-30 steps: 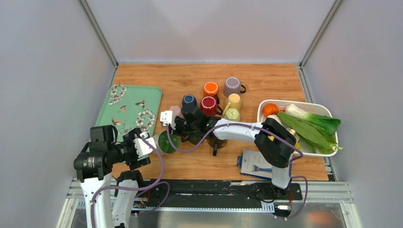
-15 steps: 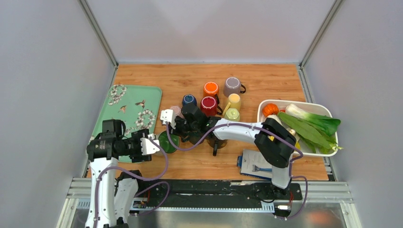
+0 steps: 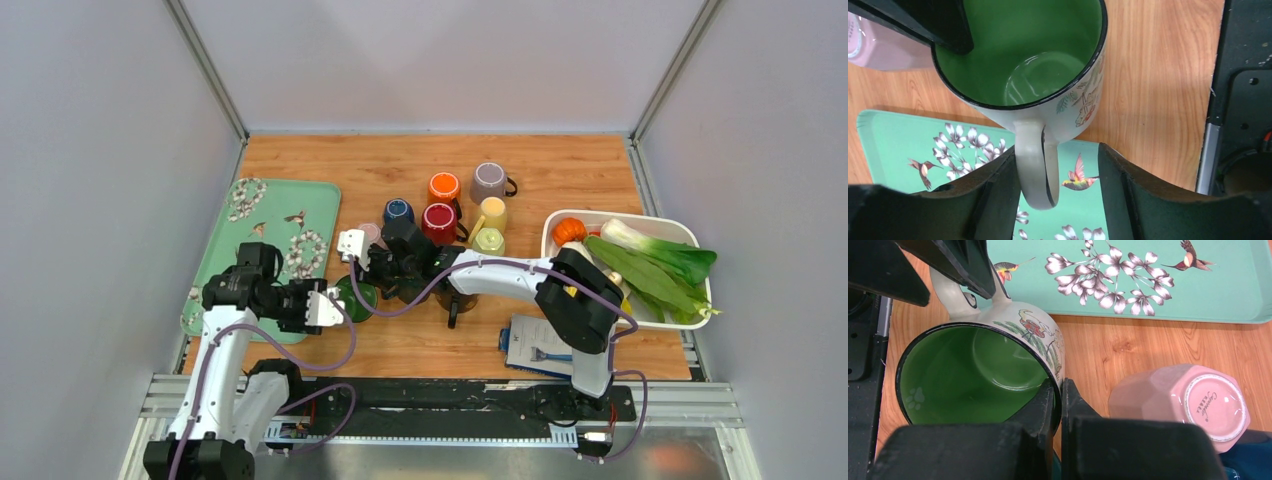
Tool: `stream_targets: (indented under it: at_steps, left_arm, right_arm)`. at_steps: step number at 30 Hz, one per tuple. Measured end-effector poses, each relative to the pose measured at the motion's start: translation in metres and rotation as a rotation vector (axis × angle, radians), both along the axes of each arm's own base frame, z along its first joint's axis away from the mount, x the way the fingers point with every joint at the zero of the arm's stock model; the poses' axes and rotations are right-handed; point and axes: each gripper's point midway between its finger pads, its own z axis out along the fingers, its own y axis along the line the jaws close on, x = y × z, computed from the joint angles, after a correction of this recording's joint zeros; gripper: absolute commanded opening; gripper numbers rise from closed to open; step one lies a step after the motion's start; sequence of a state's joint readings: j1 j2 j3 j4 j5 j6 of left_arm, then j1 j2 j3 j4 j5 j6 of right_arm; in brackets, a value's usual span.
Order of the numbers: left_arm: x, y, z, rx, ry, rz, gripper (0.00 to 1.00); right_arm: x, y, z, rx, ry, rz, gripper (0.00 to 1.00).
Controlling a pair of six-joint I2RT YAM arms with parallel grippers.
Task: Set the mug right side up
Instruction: Turn over the cup at the center of the board, then place the cup on the tray.
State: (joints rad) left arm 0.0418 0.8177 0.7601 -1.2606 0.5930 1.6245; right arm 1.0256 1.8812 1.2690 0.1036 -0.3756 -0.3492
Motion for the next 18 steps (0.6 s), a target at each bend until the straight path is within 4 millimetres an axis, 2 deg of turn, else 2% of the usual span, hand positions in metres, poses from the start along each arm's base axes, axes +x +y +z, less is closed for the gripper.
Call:
stream_targets:
  at_steps: [5,8,13,16,17,18]
  left_arm:
    - [0.011,-0.004,-0.009,0.034,-0.015,-0.018,0.53]
    - [0.019,-0.005,-0.012,0.075,-0.024,-0.021,0.43]
    - [0.029,0.000,-0.019,0.172,-0.031,-0.025,0.34]
    - [0.031,0.002,-0.021,0.200,-0.020,-0.006,0.22]
    - [0.033,0.002,-0.021,0.199,-0.020,0.007,0.19]
    - [0.034,0.002,-0.020,0.197,-0.018,0.027,0.11]
  right_arm:
    - [0.000,0.000,0.000,0.001,0.000,-0.001,0.00]
    - [0.001,0.000,0.000,0.000,0.000,-0.004,0.00]
    - [0.002,0.000,0.000,-0.001,0.004,-0.015,0.00]
    - [0.002,-0.001,-0.001,-0.003,0.013,-0.026,0.01]
    - [0.002,-0.002,-0.002,-0.004,0.020,-0.033,0.07]
    - [0.002,-0.003,-0.002,-0.005,0.025,-0.038,0.17]
